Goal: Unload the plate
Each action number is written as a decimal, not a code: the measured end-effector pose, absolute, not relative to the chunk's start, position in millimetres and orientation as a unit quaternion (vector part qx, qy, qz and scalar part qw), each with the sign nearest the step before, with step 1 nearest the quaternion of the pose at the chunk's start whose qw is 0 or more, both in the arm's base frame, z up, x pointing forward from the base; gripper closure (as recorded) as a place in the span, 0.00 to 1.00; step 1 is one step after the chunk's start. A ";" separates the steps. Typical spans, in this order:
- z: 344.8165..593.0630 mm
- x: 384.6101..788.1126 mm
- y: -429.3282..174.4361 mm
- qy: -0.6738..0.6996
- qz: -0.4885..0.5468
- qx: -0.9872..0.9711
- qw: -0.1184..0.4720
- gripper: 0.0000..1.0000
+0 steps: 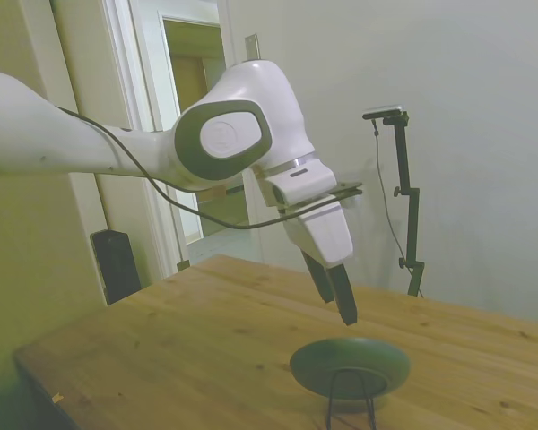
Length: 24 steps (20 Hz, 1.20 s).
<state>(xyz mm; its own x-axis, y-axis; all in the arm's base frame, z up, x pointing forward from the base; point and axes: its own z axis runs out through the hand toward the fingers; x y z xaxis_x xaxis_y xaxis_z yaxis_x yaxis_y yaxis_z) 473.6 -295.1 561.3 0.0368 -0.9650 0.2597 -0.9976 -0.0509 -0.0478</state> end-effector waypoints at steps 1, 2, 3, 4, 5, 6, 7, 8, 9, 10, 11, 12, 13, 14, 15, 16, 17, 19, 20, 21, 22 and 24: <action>556.4 477.2 -298.1 -0.687 0.104 0.715 0.077 0.00; 551.0 480.0 -300.9 -0.689 0.096 0.714 0.080 0.00; 545.4 482.7 -303.1 -0.690 0.089 0.713 0.084 0.00; 540.1 484.9 -305.1 -0.692 0.081 0.712 0.088 0.00; 534.9 486.7 -306.7 -0.693 0.074 0.712 0.091 0.00; 529.5 488.3 -307.6 -0.693 0.066 0.712 0.094 0.00; 524.8 489.9 -308.1 -0.693 0.061 0.712 0.097 0.00; 520.5 491.5 -308.1 -0.693 0.055 0.712 0.100 0.00; 516.3 492.8 -308.1 -0.692 0.049 0.713 0.102 0.00; 512.6 494.2 -308.8 -0.693 0.044 0.712 0.105 0.00; 509.3 495.4 -309.9 -0.693 0.040 0.712 0.106 0.00; 506.3 496.2 -311.4 -0.694 0.037 0.711 0.108 1.00; 503.9 496.8 -313.1 -0.694 0.035 0.710 0.109 1.00; 502.6 497.1 -314.6 -0.695 0.034 0.710 0.109 1.00; 501.9 497.3 -315.7 -0.696 0.033 0.709 0.110 1.00; 502.1 497.6 -316.4 -0.697 0.032 0.708 0.109 1.00; 502.5 497.8 -316.7 -0.697 0.031 0.708 0.109 1.00; 502.9 497.5 -316.5 -0.698 0.023 0.707 0.108 1.00; 502.9 497.6 -316.7 -0.699 0.019 0.707 0.107 1.00; 502.9 498.1 -317.3 -0.699 0.015 0.707 0.107 1.00; 502.8 498.8 -318.4 -0.699 0.012 0.707 0.106 1.00; 501.3 500.0 -321.7 -0.699 0.005 0.707 0.105 1.00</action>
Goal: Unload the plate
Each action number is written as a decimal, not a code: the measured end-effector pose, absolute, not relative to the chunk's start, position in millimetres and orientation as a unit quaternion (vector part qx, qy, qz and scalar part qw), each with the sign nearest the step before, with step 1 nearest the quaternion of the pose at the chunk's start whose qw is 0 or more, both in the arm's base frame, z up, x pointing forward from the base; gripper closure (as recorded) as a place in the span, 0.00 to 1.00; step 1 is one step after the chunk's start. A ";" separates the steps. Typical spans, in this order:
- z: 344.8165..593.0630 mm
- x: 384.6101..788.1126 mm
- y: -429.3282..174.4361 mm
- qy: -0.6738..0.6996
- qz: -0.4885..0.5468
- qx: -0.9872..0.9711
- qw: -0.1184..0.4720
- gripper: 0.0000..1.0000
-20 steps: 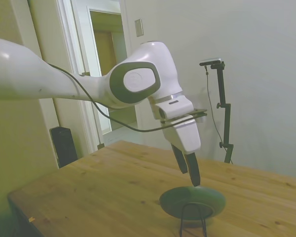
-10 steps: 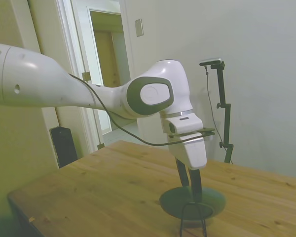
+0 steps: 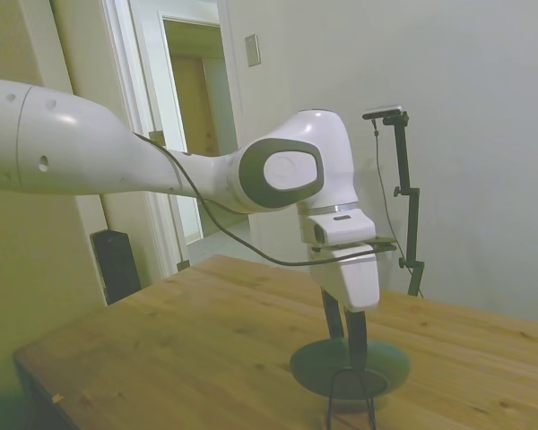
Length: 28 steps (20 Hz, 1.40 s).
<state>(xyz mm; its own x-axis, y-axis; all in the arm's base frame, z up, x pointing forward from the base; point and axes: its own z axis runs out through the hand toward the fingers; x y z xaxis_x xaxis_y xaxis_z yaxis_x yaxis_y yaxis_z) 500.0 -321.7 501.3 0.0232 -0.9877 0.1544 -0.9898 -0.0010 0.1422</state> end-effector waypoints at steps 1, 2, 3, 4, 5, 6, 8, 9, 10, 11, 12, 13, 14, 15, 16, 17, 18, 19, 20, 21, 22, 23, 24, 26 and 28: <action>500.8 500.8 -324.2 -0.699 0.003 0.707 0.107 1.00; 500.4 501.3 -326.7 -0.700 0.001 0.706 0.108 1.00; 500.3 502.1 -329.0 -0.700 0.001 0.705 0.109 1.00; 500.3 503.2 -330.9 -0.701 0.000 0.705 0.110 1.00; 500.4 504.1 -332.2 -0.701 0.000 0.704 0.111 1.00; 500.5 505.1 -333.0 -0.701 -0.001 0.704 0.112 1.00; 501.3 507.1 -334.2 -0.701 -0.001 0.704 0.113 1.00; 500.8 507.8 -334.4 -0.701 -0.002 0.704 0.114 1.00; 499.9 508.2 -334.7 -0.701 -0.002 0.703 0.114 1.00; 498.7 508.5 -334.7 -0.701 -0.003 0.704 0.115 1.00; 497.2 508.9 -334.9 -0.701 -0.004 0.704 0.116 1.00; 495.9 509.3 -335.0 -0.701 -0.005 0.704 0.116 1.00; 494.5 509.6 -335.1 -0.701 -0.006 0.704 0.117 1.00; 493.5 509.9 -335.2 -0.701 -0.007 0.704 0.117 1.00; 492.8 510.1 -335.2 -0.701 -0.008 0.704 0.117 1.00; 492.4 510.2 -335.3 -0.701 -0.008 0.704 0.117 1.00; 492.4 510.2 -335.3 -0.701 -0.008 0.704 0.117 1.00; 493.0 510.4 -335.3 -0.701 -0.007 0.704 0.117 1.00; 493.6 510.5 -335.4 -0.701 -0.007 0.704 0.117 1.00; 493.8 510.6 -335.4 -0.701 -0.007 0.704 0.117 1.00; 494.2 510.7 -335.5 -0.701 -0.006 0.704 0.117 1.00; 494.4 510.7 -335.5 -0.701 -0.006 0.704 0.117 1.00; 494.5 510.8 -335.5 -0.701 -0.006 0.704 0.117 1.00; 495.2 510.9 -335.7 -0.701 -0.005 0.704 0.117 1.00; 498.7 511.2 -336.9 -0.702 -0.002 0.703 0.116 1.00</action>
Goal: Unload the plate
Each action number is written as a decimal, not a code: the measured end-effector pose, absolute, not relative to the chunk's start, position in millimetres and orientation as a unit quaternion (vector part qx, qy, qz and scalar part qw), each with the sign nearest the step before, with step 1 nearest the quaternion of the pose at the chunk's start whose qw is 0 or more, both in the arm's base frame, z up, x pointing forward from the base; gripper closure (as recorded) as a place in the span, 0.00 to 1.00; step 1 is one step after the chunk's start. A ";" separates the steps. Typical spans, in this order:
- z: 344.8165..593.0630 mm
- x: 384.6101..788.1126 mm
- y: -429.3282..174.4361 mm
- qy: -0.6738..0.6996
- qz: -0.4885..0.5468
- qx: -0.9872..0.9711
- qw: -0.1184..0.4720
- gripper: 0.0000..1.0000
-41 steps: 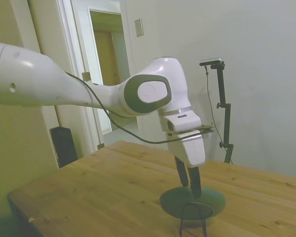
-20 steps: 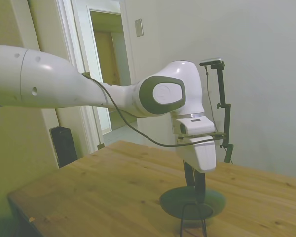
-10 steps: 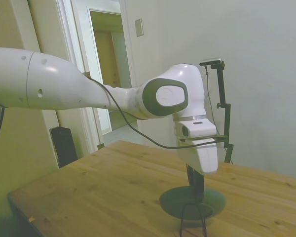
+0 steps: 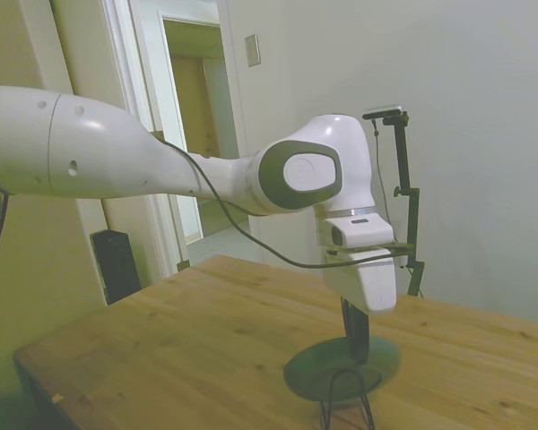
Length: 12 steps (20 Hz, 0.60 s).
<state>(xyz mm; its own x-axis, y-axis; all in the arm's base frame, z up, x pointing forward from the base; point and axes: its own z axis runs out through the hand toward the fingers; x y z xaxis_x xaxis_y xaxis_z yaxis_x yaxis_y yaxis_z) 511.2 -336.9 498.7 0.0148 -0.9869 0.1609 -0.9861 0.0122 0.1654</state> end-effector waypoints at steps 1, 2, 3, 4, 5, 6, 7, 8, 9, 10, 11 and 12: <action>501.8 511.4 -337.9 -0.703 0.001 0.702 0.116 1.00; 505.5 511.5 -339.0 -0.703 0.005 0.701 0.115 1.00; 509.8 511.5 -340.1 -0.704 0.009 0.701 0.114 1.00; 515.5 511.4 -341.2 -0.705 0.014 0.700 0.113 1.00; 522.2 511.3 -342.3 -0.706 0.020 0.699 0.111 1.00; 529.5 511.0 -343.2 -0.707 0.026 0.698 0.110 1.00; 537.9 510.5 -344.0 -0.709 0.032 0.696 0.108 1.00; 546.3 509.6 -344.3 -0.710 0.037 0.695 0.106 1.00; 555.5 509.4 -344.4 -0.710 0.045 0.695 0.104 1.00; 564.9 509.5 -344.1 -0.710 0.054 0.695 0.100 1.00; 574.5 510.7 -343.5 -0.708 0.065 0.697 0.093 1.00; 582.9 512.7 -342.8 -0.706 0.079 0.699 0.085 1.00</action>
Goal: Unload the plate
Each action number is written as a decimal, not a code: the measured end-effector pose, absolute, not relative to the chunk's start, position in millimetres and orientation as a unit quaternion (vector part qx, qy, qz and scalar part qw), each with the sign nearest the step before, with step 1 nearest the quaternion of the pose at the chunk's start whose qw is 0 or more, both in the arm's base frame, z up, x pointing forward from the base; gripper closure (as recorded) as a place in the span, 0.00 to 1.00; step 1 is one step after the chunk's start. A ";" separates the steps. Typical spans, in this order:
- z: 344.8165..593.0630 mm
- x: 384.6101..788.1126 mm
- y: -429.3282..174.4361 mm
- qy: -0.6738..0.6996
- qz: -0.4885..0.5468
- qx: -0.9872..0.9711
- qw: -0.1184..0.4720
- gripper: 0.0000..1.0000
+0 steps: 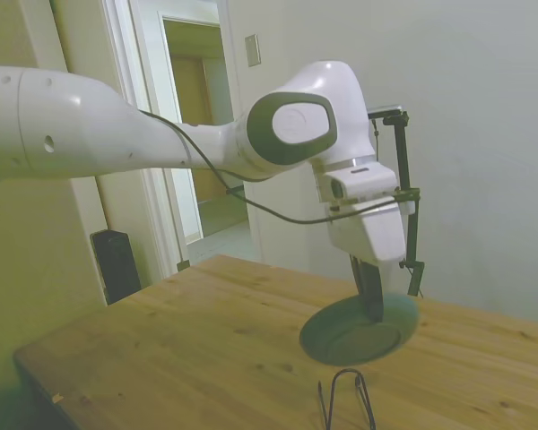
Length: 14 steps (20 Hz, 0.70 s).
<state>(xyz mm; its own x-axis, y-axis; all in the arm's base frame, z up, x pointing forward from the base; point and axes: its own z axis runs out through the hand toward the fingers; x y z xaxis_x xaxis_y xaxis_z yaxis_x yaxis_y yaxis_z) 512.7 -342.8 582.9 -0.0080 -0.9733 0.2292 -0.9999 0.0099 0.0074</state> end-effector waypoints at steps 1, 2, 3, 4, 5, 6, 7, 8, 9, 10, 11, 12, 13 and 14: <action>589.8 516.3 -341.6 -0.703 0.095 0.701 0.071 1.00; 595.1 521.4 -340.6 -0.699 0.116 0.703 0.056 1.00; 598.0 526.7 -338.9 -0.697 0.131 0.704 0.043 1.00; 598.1 532.3 -336.5 -0.693 0.144 0.705 0.033 1.00; 595.7 538.1 -333.7 -0.689 0.156 0.707 0.026 1.00; 591.2 545.1 -329.7 -0.684 0.167 0.710 0.020 1.00; 585.5 552.6 -324.9 -0.679 0.179 0.712 0.010 1.00; 577.4 560.7 -320.1 -0.675 0.187 0.714 0.001 1.00; 568.7 568.2 -315.1 -0.672 0.194 0.715 -0.007 1.00; 558.9 576.5 -310.4 -0.669 0.201 0.715 -0.018 1.00; 548.7 584.3 -306.7 -0.668 0.207 0.714 -0.028 1.00; 538.8 592.6 -303.8 -0.668 0.215 0.712 -0.039 1.00; 529.5 600.4 -300.8 -0.668 0.220 0.709 -0.053 1.00; 520.7 607.8 -298.5 -0.670 0.225 0.704 -0.068 1.00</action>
